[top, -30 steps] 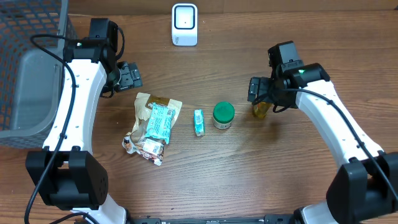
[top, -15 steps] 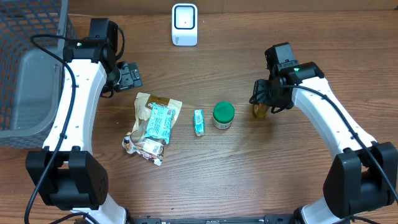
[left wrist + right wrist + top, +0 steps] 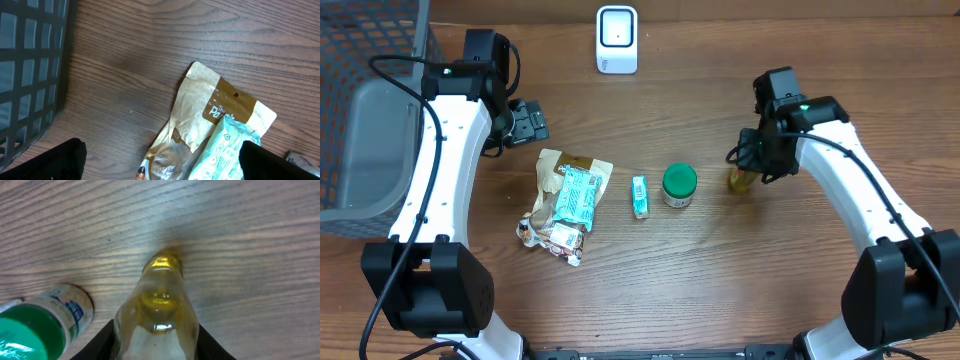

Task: Scan the item barcode
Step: 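Grasp the yellow bottle and tip it sideways over the jar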

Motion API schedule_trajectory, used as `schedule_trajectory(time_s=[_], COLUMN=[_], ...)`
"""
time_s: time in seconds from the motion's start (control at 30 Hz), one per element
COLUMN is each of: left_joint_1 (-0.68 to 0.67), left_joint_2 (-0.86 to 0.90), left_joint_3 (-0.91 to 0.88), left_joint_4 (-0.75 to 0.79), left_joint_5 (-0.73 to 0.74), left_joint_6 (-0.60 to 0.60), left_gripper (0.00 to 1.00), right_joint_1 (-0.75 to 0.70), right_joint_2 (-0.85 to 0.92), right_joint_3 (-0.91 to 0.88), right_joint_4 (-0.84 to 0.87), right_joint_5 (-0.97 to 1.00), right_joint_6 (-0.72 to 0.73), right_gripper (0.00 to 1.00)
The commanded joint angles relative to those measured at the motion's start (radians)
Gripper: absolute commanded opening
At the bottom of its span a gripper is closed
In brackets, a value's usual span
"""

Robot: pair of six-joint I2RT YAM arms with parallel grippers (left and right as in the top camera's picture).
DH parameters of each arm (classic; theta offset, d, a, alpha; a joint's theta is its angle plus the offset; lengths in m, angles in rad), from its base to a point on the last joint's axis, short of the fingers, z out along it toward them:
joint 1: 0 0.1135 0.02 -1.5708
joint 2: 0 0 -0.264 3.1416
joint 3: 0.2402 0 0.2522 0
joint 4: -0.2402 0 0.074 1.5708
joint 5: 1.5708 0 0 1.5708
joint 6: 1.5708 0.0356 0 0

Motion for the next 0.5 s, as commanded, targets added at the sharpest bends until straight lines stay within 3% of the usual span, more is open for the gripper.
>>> schedule_trajectory(time_s=[0.0, 0.13, 0.3, 0.47], left_joint_1=[-0.005, -0.005, -0.005, -0.005], left_joint_2=[0.001, 0.001, 0.001, 0.001], left_joint_3=[0.016, 0.016, 0.016, 0.016], left_joint_4=[0.001, 0.001, 0.001, 0.001], left_joint_5=[-0.013, -0.013, -0.013, -0.013], left_joint_6=[0.012, 0.012, 0.012, 0.012], left_gripper=[1.00, 1.00, 1.00, 1.00], right_joint_1=[-0.029, -0.060, -0.076, -0.076], right_joint_2=[-0.039, -0.084, -0.143, -0.163], right_joint_3=[0.099, 0.183, 0.214, 0.213], right_joint_4=[-0.031, -0.110, -0.144, -0.185], right_joint_5=[-0.072, -0.205, -0.526, -0.762], right_joint_6=[-0.003, -0.017, -0.181, -0.192], right_gripper=[0.22, 0.20, 0.20, 0.21])
